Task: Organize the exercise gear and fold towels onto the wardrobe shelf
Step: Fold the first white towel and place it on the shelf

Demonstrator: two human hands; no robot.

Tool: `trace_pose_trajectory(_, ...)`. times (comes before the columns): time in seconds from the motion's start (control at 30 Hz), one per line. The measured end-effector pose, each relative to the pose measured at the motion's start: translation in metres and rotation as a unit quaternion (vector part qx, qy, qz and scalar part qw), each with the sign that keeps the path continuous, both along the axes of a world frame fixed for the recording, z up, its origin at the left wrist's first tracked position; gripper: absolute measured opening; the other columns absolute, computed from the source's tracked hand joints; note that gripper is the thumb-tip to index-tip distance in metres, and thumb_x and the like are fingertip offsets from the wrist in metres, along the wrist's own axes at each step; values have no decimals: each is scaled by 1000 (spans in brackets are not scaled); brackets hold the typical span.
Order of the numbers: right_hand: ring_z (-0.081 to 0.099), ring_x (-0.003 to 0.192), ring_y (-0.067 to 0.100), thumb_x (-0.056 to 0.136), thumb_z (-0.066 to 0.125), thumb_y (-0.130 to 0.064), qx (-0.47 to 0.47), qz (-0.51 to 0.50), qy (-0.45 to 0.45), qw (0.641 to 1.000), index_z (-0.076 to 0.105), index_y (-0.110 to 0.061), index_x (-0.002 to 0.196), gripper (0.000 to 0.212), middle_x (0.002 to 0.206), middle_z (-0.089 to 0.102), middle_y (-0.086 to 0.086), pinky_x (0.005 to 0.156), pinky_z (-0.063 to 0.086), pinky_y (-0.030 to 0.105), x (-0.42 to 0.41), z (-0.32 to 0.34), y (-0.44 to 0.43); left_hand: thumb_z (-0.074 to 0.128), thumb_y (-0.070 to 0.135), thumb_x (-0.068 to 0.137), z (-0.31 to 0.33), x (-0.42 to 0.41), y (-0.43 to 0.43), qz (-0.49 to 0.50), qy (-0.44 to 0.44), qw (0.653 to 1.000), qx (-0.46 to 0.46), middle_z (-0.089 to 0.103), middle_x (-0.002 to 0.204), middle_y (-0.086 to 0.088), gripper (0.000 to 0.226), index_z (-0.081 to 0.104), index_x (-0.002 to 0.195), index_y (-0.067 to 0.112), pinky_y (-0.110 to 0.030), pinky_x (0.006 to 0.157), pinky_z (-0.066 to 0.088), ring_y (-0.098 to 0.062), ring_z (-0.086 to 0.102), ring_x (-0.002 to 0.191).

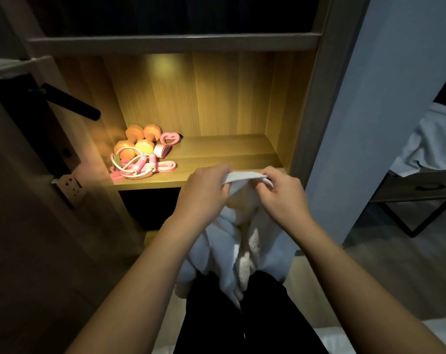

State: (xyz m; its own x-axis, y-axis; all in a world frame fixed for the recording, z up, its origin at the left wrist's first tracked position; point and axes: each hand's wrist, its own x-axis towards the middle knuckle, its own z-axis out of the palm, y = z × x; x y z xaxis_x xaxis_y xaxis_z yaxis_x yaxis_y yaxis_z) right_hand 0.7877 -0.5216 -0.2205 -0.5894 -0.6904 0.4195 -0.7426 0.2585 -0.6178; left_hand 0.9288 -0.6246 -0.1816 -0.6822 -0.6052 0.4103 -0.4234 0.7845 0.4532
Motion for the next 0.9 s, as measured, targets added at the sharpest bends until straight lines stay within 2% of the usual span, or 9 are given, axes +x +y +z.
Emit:
trace_pose_trajectory(0.13, 57, 70, 23, 88, 53, -35, -42, -39, 41, 997, 59, -27, 87, 10, 72, 64, -5, 56, 41, 31, -8, 21, -1, 53, 5, 83, 0, 2, -18, 51, -4, 998, -28, 63, 94, -8, 20, 61, 99, 14, -38, 66, 44, -31, 57, 87)
trace_pose_trajectory(0.3, 59, 72, 22, 91, 53, -28, -54, -71, 14, 996, 59, -28, 85, 9, 74, 63, -5, 61, 49, 36, -30, 33, 8, 54, -1, 81, -9, 15, -40, 109, 59, 992, -2, 57, 90, -4, 19, 58, 92, 14, -43, 69, 46, -26, 53, 83)
trace_pose_trajectory(0.4, 56, 68, 15, 92, 54, -27, -68, -109, 8, 992, 58, -28, 83, 10, 69, 58, -12, 55, 41, 29, -43, 41, 13, 53, -1, 83, -2, 18, -50, 145, 134, 979, 49, 54, 78, 8, 23, 54, 89, 20, -33, 55, 42, -13, 53, 73)
trace_pose_trajectory(0.5, 53, 65, 12, 92, 55, -25, -62, -126, 7, 990, 58, -29, 82, 11, 69, 57, -9, 52, 34, 24, -48, 50, 14, 53, 3, 88, 19, 14, -51, 141, 207, 964, 85, 54, 76, 18, 21, 58, 89, 23, -24, 53, 36, 0, 51, 72)
trace_pose_trajectory(0.6, 57, 72, 24, 92, 54, -26, -68, -137, -12, 988, 59, -26, 82, 11, 75, 62, -1, 55, 38, 28, -52, 57, 14, 51, 6, 90, 48, 9, -45, 92, 248, 961, 78, 56, 76, 16, 19, 61, 89, 22, -11, 52, 36, 0, 52, 71)
trace_pose_trajectory(0.67, 57, 74, 25, 92, 55, -26, -80, -131, -13, 988, 59, -26, 84, 9, 77, 62, -1, 54, 37, 26, -52, 64, 14, 51, 9, 93, 73, 6, -42, 62, 262, 962, 50, 58, 77, 12, 15, 63, 89, 19, -11, 52, 38, -3, 53, 71)
trace_pose_trajectory(0.73, 61, 82, 22, 92, 59, -27, -94, -87, -14, 992, 61, -29, 95, 5, 84, 62, -7, 60, 42, 28, -48, 71, 15, 53, 13, 94, 95, 2, -40, 50, 239, 970, 17, 59, 76, 10, 13, 64, 89, 17, -24, 54, 39, -6, 52, 71)
trace_pose_trajectory(0.77, 62, 87, 18, 91, 62, -28, -99, -49, -18, 994, 60, -32, 105, 14, 90, 63, -9, 67, 47, 29, -43, 75, 16, 54, 13, 93, 103, -1, -38, 47, 218, 975, 2, 58, 74, 8, 12, 65, 87, 16, -27, 55, 38, -7, 51, 69)
trace_pose_trajectory(0.9, 63, 93, 11, 87, 69, -32, -101, 63, 3, 993, 50, -39, 134, 51, 111, 66, -10, 83, 55, 32, -12, 79, 17, 58, 13, 87, 104, -8, -20, 11, 135, 990, -26, 56, 68, 7, 13, 64, 80, 22, -20, 52, 33, -13, 50, 67)
